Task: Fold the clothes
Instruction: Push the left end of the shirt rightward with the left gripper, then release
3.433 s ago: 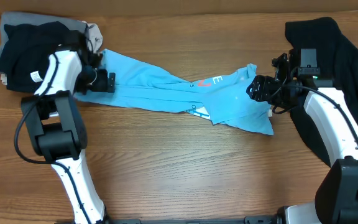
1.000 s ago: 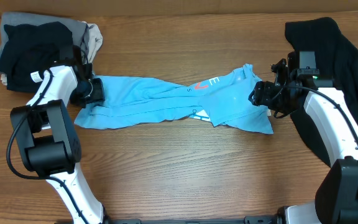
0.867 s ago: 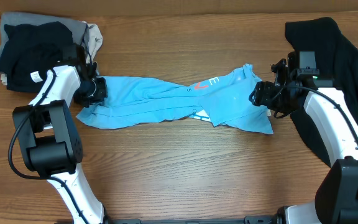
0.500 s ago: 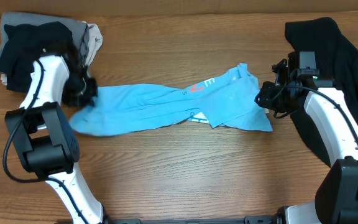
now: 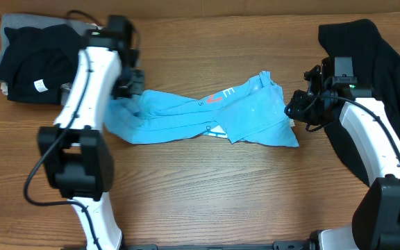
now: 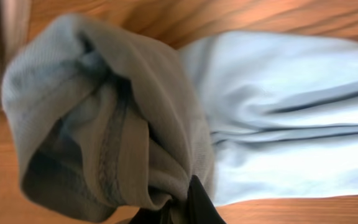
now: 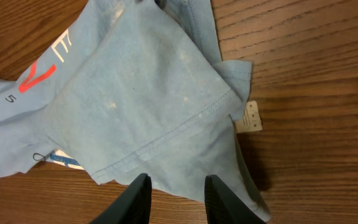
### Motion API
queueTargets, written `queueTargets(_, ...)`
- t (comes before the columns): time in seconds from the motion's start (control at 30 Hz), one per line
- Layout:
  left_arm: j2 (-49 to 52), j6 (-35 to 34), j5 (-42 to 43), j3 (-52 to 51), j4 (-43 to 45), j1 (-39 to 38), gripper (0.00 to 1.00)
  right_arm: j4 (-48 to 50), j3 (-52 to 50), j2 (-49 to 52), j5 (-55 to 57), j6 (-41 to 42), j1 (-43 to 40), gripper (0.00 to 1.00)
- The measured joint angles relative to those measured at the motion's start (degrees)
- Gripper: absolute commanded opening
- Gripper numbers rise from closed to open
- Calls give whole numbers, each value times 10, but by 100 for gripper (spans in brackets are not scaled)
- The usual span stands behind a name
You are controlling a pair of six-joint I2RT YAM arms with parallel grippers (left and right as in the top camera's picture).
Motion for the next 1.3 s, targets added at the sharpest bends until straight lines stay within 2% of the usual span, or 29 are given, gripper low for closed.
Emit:
queueTargets(0.23,33,-26,10,0,41,-97,4,0,0,0,0,0,0,33)
queueTargets(0.43,35,-53,21,0,69,-148,4,-1,0,0,0,0,0,33)
queueTargets(0.57,35,-66,26,0,90,-165,10,-1,0,0,0,0,0,33)
queueTargets(0.6,35,-69,27,0,94,-168,13,0,0,0,0,0,0,33)
queueTargets(0.67,35,-73,33,0,100,-172,26,0,0,0,0,0,0,34)
queueTargets(0.7,35,-74,38,0,103,-174,41,0,0,0,0,0,0,34)
queueTargets(0.8,35,-77,48,0,110,-180,66,2,0,0,0,0,0,38)
queueTargets(0.93,35,-84,68,0,120,-184,86,11,0,0,0,0,0,39)
queueTargets(1.13,35,-82,83,8,91,-186,99,39,0,0,1,0,0,46)
queueTargets(1.3,37,-70,85,87,-2,-176,100,82,0,10,1,-10,0,54)
